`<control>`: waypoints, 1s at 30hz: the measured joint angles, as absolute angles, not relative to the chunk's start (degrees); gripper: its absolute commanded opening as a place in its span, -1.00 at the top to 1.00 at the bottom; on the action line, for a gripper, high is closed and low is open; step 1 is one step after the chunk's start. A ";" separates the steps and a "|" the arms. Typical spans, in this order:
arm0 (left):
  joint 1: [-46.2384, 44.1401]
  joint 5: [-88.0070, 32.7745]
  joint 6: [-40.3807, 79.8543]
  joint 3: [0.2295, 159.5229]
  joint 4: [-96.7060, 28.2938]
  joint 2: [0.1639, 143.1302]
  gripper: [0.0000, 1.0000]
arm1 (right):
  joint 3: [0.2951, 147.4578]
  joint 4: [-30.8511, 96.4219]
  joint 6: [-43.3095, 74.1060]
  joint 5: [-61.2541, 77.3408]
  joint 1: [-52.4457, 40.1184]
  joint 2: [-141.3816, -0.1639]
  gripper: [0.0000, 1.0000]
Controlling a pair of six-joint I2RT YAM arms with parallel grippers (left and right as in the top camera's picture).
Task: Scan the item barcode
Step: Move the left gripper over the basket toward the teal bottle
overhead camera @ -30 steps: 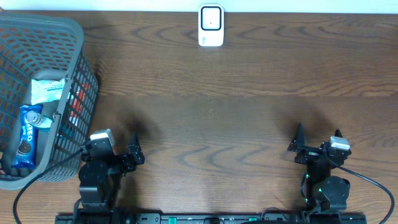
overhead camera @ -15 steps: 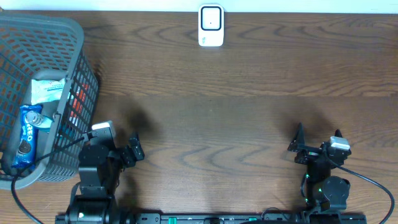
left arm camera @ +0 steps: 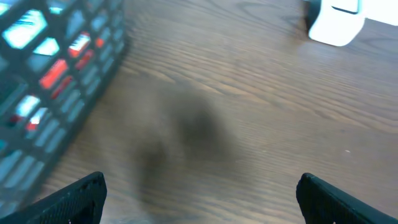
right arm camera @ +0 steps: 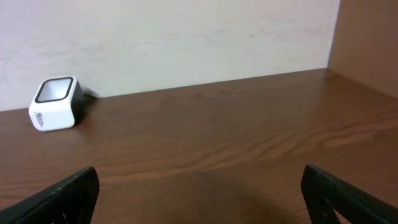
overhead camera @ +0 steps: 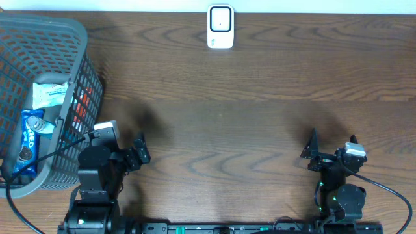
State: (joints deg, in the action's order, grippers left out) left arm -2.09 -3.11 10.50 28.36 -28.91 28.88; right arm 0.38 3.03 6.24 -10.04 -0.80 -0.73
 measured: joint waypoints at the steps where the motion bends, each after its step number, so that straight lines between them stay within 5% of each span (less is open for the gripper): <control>1: -2.09 -3.90 10.50 28.36 -28.73 28.86 -0.96 | 0.38 3.03 6.26 -10.04 -0.80 -0.73 -0.99; 13: -2.09 -7.60 10.50 30.72 -33.47 29.28 -0.95 | 0.38 3.03 6.24 -10.04 -0.80 -0.73 -0.98; 30: -2.09 -7.62 15.09 55.29 -42.98 41.25 -0.96 | 0.38 3.03 6.26 -10.02 -0.80 -0.73 -0.99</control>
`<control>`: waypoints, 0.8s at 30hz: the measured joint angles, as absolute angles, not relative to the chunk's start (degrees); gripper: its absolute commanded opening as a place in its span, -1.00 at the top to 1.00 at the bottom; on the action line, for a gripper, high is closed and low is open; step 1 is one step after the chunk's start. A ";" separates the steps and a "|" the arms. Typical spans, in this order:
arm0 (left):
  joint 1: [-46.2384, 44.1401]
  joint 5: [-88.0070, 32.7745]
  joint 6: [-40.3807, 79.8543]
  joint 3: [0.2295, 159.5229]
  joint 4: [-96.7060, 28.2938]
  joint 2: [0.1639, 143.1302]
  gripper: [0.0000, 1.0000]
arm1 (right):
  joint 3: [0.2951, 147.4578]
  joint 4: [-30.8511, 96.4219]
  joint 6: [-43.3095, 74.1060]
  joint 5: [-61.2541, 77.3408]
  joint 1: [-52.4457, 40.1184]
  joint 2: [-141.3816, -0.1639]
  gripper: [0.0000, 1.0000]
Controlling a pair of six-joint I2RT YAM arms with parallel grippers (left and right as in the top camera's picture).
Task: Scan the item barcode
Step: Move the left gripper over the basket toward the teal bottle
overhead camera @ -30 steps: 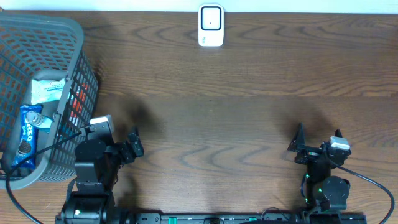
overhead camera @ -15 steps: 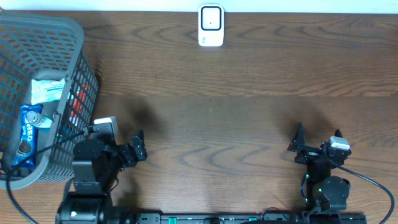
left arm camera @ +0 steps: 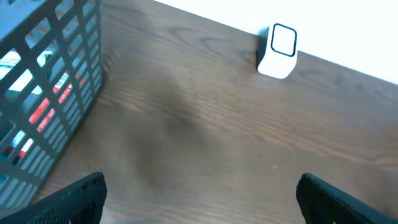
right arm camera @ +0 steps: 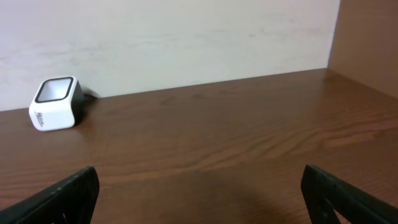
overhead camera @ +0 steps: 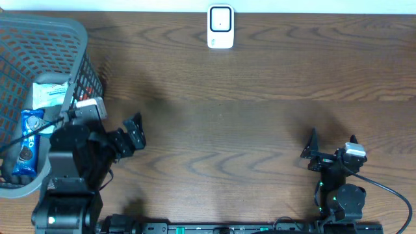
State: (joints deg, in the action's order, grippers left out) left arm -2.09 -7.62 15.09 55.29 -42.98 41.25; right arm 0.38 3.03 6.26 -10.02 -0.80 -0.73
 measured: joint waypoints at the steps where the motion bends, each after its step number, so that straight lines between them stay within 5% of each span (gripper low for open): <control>1: -2.09 -7.62 15.35 55.70 -42.81 42.00 -0.96 | 0.38 3.03 6.26 -10.02 -0.80 -0.73 -0.98; 18: -1.83 -1.69 18.33 78.65 -54.57 60.40 -0.96 | 0.38 3.03 6.26 -10.00 -0.80 -0.75 -0.98; 24: 4.49 1.48 21.93 92.92 -60.18 68.99 -0.96 | 0.38 3.03 6.24 -9.98 -0.80 -0.75 -0.99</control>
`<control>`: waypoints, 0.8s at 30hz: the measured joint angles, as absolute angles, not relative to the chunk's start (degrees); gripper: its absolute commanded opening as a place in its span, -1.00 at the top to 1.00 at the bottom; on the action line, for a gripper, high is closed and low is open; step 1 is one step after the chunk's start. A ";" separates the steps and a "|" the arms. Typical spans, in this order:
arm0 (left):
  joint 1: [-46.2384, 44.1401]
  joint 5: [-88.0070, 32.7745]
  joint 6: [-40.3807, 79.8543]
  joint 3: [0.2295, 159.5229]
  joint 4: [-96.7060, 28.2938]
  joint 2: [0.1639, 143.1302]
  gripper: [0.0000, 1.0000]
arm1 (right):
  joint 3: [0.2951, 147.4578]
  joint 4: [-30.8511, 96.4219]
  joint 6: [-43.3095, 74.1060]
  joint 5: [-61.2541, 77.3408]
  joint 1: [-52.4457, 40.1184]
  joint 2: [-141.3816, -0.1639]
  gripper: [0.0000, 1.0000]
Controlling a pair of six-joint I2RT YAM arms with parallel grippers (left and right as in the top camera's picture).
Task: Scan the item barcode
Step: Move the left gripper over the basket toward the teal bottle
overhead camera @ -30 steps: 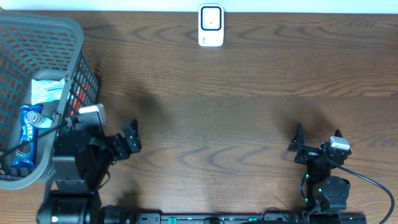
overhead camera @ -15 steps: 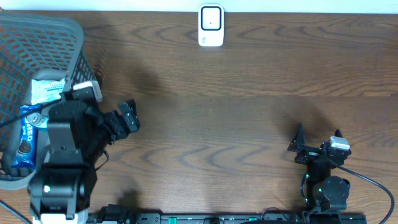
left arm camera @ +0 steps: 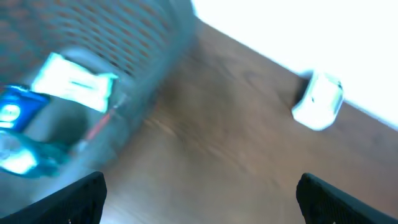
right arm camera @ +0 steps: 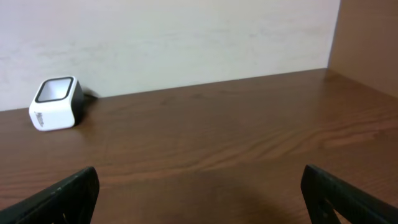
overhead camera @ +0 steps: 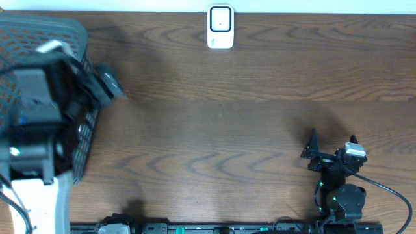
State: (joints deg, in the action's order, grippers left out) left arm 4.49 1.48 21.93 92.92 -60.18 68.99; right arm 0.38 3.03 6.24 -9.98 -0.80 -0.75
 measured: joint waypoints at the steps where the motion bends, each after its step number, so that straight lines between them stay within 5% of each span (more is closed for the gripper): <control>1: 6.46 1.69 22.83 95.07 -61.34 70.54 -0.95 | 0.38 3.03 6.24 -10.00 -0.80 -0.75 -0.99; 12: 29.28 -0.78 30.89 100.66 -70.19 82.17 -0.96 | 0.38 3.03 6.24 -10.00 -0.80 -0.75 -0.99; 24: 34.37 -1.54 32.01 100.68 -75.64 89.36 -0.96 | 0.38 3.05 6.24 -10.00 -0.80 -0.75 -0.98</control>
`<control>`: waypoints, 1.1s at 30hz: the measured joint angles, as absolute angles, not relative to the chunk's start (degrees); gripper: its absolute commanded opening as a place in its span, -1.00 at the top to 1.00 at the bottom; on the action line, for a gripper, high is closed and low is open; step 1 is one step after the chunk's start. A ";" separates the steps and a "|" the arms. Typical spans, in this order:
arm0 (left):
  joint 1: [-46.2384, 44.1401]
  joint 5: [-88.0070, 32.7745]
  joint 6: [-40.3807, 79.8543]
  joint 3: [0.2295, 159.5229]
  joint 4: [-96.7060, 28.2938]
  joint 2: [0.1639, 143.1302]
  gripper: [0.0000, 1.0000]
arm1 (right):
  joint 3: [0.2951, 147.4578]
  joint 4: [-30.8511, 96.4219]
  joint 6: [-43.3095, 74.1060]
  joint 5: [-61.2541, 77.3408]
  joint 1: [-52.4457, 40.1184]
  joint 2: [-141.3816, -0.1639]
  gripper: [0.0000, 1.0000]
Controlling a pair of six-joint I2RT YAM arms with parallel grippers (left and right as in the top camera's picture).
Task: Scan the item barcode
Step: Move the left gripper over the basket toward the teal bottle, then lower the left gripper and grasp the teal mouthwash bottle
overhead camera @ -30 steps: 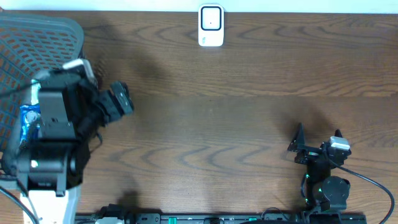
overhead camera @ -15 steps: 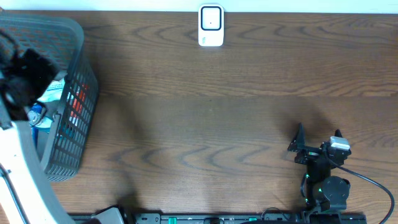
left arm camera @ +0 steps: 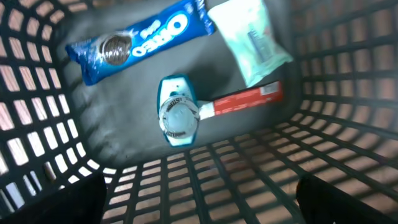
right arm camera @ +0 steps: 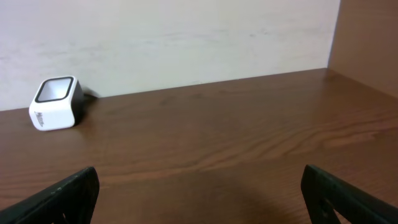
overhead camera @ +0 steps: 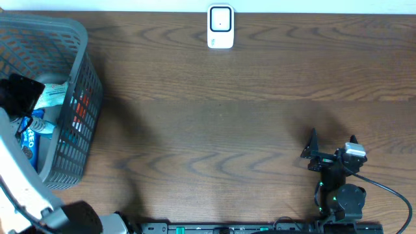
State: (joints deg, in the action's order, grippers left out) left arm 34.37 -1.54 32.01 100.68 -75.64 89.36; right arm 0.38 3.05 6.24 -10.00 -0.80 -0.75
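Note:
My left gripper (left arm camera: 199, 208) hangs open over the grey mesh basket (overhead camera: 71, 29), looking down into it, with nothing between its fingers. On the basket floor lie a blue Oreo pack (left arm camera: 140, 40), a pale green pouch (left arm camera: 249, 40) and a red tube with a blue and white cap (left arm camera: 178, 118). The white barcode scanner (overhead camera: 220, 27) stands at the table's far edge, also seen in the right wrist view as the scanner (right arm camera: 55, 102). My right gripper (overhead camera: 331, 144) rests open near the front right, empty.
The basket's tall mesh walls (left arm camera: 323, 68) surround the items on every side. The brown wooden table (overhead camera: 221, 130) stretches between basket and scanner. A light wall (right arm camera: 186, 37) rises behind the scanner.
My left arm has moved from the basket's right rim to above its inside, and its camera now looks straight down at the items. The right arm has not moved.
My left gripper was low on the table to the right of the basket, open. Then it was higher and further back. Then it stood at the basket's right rim, and now it hangs over the items inside. The right gripper stayed still and open throughout.

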 measured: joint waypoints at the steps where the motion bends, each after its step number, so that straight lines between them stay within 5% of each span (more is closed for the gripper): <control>1: 34.44 -1.56 32.18 100.68 -75.81 90.54 -0.95 | 0.38 3.03 6.24 -10.00 -0.80 -0.75 -0.99; 33: 34.79 1.98 33.19 95.07 -71.42 101.91 -0.96 | 0.38 3.05 6.24 -9.98 -0.80 -0.75 -0.98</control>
State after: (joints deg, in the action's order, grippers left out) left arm 34.79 1.98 33.19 95.07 -71.42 101.91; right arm 0.38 3.05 6.24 -9.98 -0.80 -0.75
